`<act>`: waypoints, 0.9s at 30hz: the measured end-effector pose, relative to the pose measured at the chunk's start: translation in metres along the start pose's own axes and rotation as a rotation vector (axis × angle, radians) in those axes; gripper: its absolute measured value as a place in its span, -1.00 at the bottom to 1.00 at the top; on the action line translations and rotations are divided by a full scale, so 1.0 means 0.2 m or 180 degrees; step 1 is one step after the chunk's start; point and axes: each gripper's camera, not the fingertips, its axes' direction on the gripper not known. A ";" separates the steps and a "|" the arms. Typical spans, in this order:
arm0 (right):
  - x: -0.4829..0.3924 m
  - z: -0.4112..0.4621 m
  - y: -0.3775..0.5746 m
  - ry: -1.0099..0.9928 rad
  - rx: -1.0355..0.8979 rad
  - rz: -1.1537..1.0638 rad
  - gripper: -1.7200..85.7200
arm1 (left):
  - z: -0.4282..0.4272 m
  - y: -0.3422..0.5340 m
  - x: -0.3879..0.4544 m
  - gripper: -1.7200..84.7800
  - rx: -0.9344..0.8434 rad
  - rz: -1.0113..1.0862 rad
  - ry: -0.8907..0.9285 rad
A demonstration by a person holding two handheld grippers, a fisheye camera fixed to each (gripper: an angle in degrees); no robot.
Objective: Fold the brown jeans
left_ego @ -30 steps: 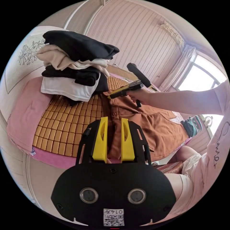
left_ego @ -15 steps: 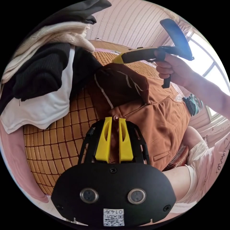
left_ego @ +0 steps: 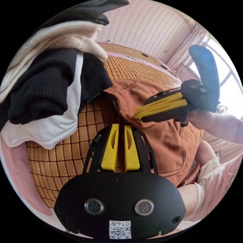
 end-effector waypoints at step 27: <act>0.02 -1.30 3.88 0.0866 0.1577 0.4377 -0.67 | -0.58 0.86 -0.18 -0.86 0.0412 -0.1961 0.0385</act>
